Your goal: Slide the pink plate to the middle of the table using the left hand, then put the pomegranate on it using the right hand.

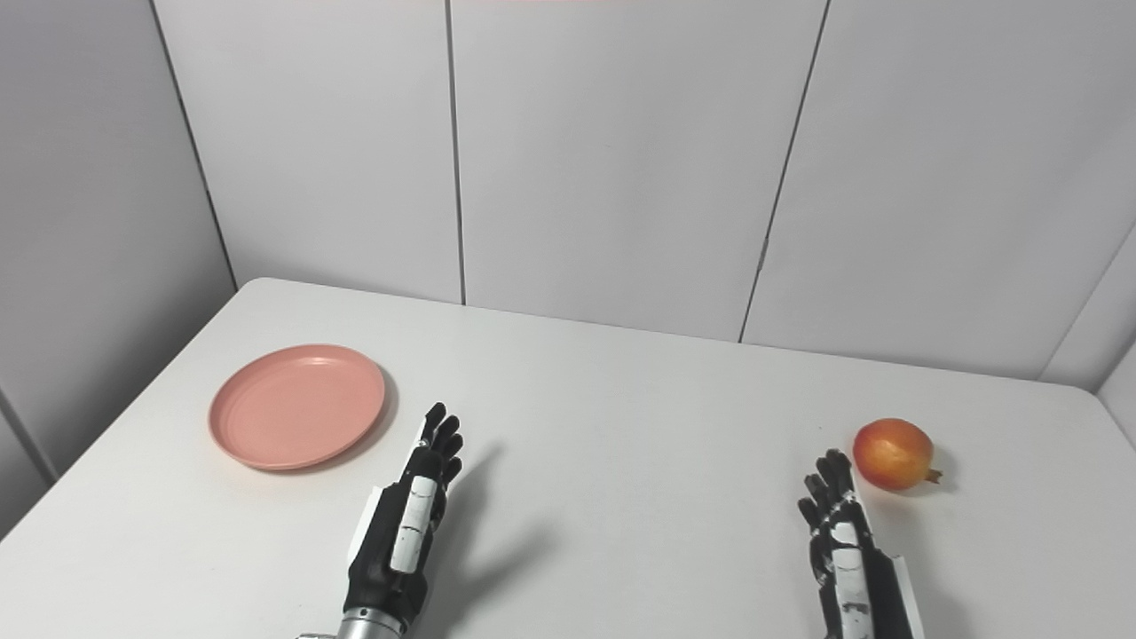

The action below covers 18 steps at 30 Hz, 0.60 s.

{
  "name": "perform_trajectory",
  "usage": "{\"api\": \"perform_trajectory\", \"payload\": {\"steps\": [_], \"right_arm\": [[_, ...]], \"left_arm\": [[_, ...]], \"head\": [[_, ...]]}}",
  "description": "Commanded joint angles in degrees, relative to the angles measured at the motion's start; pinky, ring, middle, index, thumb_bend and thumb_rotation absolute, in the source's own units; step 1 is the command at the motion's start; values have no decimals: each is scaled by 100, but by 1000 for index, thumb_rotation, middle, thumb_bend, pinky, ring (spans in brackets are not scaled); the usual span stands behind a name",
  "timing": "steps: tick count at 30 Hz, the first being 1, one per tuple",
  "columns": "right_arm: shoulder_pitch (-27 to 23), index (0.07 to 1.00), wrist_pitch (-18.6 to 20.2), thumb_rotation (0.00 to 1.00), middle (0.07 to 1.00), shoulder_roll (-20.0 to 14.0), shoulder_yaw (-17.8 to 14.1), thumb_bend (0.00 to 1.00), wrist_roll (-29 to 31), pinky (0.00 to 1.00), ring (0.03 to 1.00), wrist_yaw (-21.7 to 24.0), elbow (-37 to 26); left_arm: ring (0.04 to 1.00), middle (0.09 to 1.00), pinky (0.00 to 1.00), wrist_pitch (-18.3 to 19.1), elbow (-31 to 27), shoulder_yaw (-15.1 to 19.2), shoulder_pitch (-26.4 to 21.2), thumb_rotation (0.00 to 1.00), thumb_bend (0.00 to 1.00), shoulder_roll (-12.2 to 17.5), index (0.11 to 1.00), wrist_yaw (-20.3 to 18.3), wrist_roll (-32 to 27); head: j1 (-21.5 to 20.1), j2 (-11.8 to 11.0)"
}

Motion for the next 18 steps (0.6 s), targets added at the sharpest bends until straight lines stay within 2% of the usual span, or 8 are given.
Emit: {"api": "perform_trajectory", "payload": {"steps": [1, 3, 9, 13, 18], "right_arm": [[350, 984, -168, 905, 998, -106, -77, 812, 80, 1000, 999, 136, 419], [355, 978, -140, 898, 992, -117, -97, 812, 132, 1000, 994, 131, 433], [353, 971, -189, 894, 985, -112, -103, 804, 131, 1000, 986, 110, 506], [323, 968, -244, 886, 984, -85, -92, 801, 123, 1000, 985, 111, 591], [302, 960, -303, 878, 981, -46, -83, 786, 132, 1000, 982, 103, 661]], "left_arm": [[963, 982, 1000, 181, -217, -49, 167, 919, 844, -55, 1000, -41, -145], [942, 967, 994, 356, -462, -52, 75, 901, 863, -74, 992, -29, -232], [862, 875, 883, 759, -945, 122, -519, 880, 859, -51, 902, 24, -512], [854, 866, 882, 1286, -1197, 291, -1126, 929, 900, 225, 875, -84, -774], [856, 875, 877, 1574, -1241, 480, -1692, 955, 928, 598, 869, -145, -988]], "head": [[4, 7], [8, 11], [-32, -8], [-37, -58], [-85, -90]]}}
